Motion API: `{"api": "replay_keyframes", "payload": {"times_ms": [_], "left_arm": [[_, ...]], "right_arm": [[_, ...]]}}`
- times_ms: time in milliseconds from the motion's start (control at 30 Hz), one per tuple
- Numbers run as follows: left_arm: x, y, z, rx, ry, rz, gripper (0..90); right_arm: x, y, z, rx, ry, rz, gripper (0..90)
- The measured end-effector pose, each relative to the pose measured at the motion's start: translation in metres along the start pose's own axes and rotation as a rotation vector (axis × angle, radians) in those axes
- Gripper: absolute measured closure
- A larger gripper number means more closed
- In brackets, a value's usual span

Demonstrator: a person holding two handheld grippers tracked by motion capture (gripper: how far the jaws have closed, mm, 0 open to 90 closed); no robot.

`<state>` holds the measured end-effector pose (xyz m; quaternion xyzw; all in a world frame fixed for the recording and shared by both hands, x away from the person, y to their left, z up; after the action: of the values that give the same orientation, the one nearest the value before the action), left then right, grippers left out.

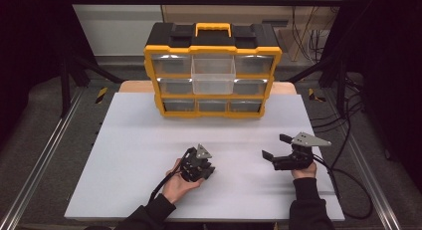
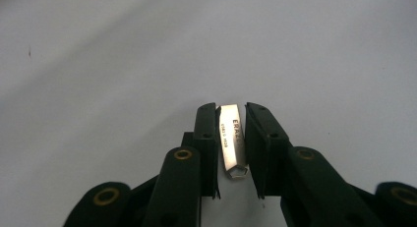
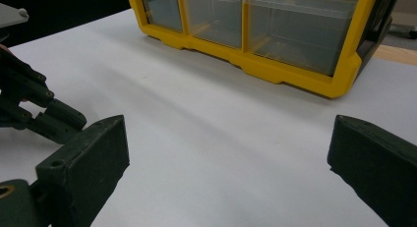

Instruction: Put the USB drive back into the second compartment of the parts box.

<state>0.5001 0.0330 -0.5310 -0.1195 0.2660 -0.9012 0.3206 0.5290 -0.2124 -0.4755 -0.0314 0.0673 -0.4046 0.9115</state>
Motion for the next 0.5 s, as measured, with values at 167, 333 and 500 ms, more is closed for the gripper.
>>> {"api": "replay_keyframes", "payload": {"times_ms": [167, 333, 500], "left_arm": [[-0.0006, 0.0000, 0.0000, -0.001, -0.002, 0.007, 77.5], [-0.0007, 0.0000, -0.0001, -0.003, -0.004, 0.007, 78.5], [-0.0009, 0.0000, -0.0002, 0.000, -0.010, 0.001, 78.8]], "right_arm": [[0.0003, -0.0004, 0.0005, 0.002, 0.002, -0.002, 2.7], [0.0002, -0.0008, 0.0012, 0.005, 0.003, 0.001, 2.7], [0.0003, -0.0007, 0.0010, 0.004, 0.004, -0.002, 2.7]]}}
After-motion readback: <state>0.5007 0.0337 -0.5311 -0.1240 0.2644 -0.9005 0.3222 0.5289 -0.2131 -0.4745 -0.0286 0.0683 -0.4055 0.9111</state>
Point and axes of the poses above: each handheld gripper's, and its own axes: y roughly forward along the jaws, z roughly out of its top, x roughly to its right, the point moved 8 cm from there along y, roughly forward along the jaws, and after that the axes turned 15 degrees about x, right-handed, at the moved point
